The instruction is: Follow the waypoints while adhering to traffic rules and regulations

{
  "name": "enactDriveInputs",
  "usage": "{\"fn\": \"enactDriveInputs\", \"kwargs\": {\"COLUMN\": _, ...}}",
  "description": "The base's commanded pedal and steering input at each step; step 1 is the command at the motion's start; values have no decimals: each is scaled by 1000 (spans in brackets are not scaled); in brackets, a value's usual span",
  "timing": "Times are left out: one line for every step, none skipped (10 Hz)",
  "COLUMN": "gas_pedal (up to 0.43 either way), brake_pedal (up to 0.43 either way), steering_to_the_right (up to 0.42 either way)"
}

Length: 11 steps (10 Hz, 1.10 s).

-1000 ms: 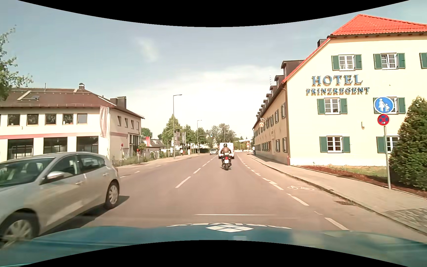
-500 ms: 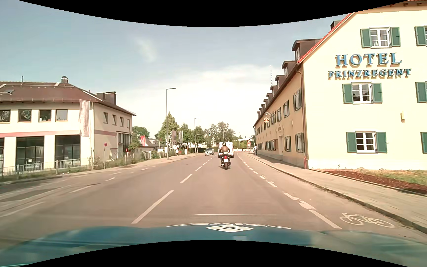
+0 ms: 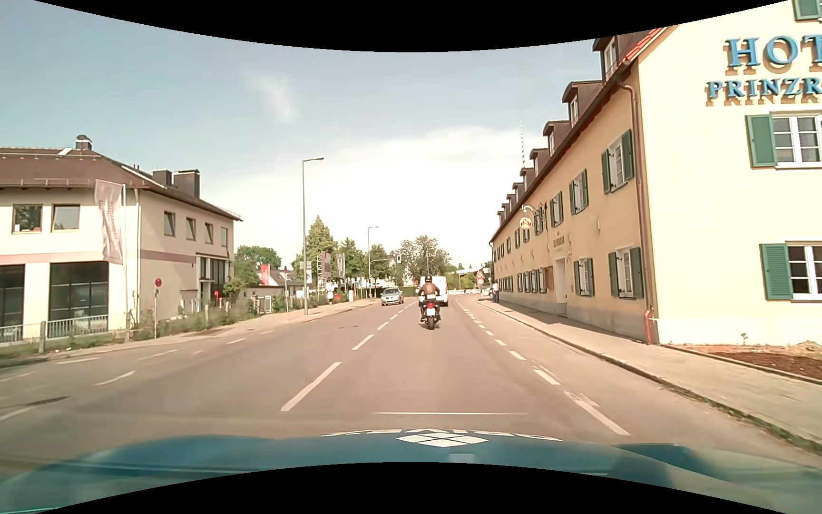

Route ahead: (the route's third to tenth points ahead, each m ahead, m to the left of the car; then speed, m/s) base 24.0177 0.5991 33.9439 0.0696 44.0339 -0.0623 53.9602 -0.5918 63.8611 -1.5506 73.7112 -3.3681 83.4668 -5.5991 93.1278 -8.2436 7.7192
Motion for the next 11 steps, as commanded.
{"fn": "enactDriveInputs", "kwargs": {"gas_pedal": 59, "brake_pedal": 0, "steering_to_the_right": 4}}
{"fn": "enactDriveInputs", "kwargs": {"gas_pedal": 47, "brake_pedal": 0, "steering_to_the_right": 3}}
{"fn": "enactDriveInputs", "kwargs": {"gas_pedal": 0, "brake_pedal": 0, "steering_to_the_right": 0}}
{"fn": "enactDriveInputs", "kwargs": {"gas_pedal": 0, "brake_pedal": 0, "steering_to_the_right": 0}}
{"fn": "enactDriveInputs", "kwargs": {"gas_pedal": 0, "brake_pedal": 0, "steering_to_the_right": 0}}
{"fn": "enactDriveInputs", "kwargs": {"gas_pedal": 0, "brake_pedal": 0, "steering_to_the_right": 0}}
{"fn": "enactDriveInputs", "kwargs": {"gas_pedal": 0, "brake_pedal": 0, "steering_to_the_right": 0}}
{"fn": "enactDriveInputs", "kwargs": {"gas_pedal": 0, "brake_pedal": 0, "steering_to_the_right": -2}}
{"fn": "enactDriveInputs", "kwargs": {"gas_pedal": 0, "brake_pedal": 0, "steering_to_the_right": 0}}
{"fn": "enactDriveInputs", "kwargs": {"gas_pedal": 0, "brake_pedal": 0, "steering_to_the_right": 0}}
{"fn": "enactDriveInputs", "kwargs": {"gas_pedal": 0, "brake_pedal": 0, "steering_to_the_right": 0}}
